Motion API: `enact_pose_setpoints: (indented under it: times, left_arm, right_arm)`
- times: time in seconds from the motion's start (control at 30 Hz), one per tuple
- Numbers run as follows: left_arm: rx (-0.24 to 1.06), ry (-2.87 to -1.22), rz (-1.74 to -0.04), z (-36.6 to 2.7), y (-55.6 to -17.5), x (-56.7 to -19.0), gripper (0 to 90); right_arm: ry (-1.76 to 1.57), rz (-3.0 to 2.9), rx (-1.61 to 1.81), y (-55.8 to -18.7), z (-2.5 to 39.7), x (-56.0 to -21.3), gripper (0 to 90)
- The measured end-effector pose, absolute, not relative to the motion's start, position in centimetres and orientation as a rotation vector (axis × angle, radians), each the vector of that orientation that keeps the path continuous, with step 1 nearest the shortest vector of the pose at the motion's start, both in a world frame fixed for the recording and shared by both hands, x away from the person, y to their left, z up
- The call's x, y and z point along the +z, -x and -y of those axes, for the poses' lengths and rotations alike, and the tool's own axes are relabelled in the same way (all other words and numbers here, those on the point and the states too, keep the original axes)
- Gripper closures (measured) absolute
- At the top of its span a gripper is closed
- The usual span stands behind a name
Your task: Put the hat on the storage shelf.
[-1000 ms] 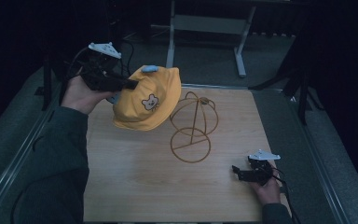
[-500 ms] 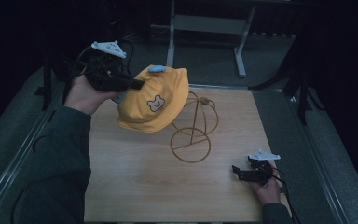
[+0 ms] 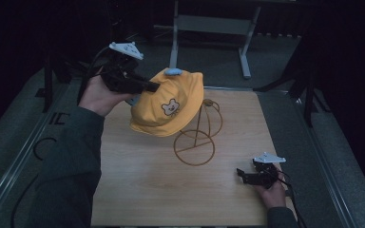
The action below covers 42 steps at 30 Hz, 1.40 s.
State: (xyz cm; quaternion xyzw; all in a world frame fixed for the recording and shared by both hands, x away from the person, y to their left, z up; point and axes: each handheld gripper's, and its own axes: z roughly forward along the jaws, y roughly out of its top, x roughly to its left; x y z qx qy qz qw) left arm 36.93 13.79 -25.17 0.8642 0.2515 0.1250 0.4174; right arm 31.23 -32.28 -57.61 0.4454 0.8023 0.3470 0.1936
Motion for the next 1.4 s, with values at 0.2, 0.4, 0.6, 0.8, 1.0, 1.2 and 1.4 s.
enact_pose_setpoints:
  times: [0.2, 0.4, 0.6, 0.8, 1.0, 1.2, 1.4]
  left_arm:
    - [0.302, -2.19, -0.602, -11.8, -37.4, -25.4, 80.7]
    - [0.279, -2.191, -0.595, -9.9, -38.2, -25.8, 80.6]
    - [0.257, -2.188, -0.59, -8.3, -38.9, -26.4, 80.7]
    - [0.256, -2.187, -0.601, -6.9, -39.8, -27.2, 79.9]
    - [0.263, -2.192, -0.614, -5.2, -40.5, -28.0, 79.5]
    - [0.277, -2.211, -0.632, -3.7, -41.5, -28.8, 78.6]
    - [0.296, -2.207, -0.642, -2.7, -41.8, -29.3, 77.0]
  right_arm:
    - [-1.249, -2.251, 0.973, -31.2, 32.3, -57.6, 15.3]
    - [-1.25, -2.252, 0.971, -31.2, 32.3, -57.6, 15.3]
    - [-1.25, -2.252, 0.971, -31.2, 32.3, -57.6, 15.3]
    - [-1.255, -2.251, 0.972, -31.2, 32.3, -57.6, 15.3]
    - [-1.257, -2.25, 0.974, -31.2, 32.2, -57.6, 15.3]
    - [-1.255, -2.25, 0.974, -31.2, 32.3, -57.6, 15.3]
    - [-1.255, -2.25, 0.974, -31.2, 32.3, -57.6, 15.3]
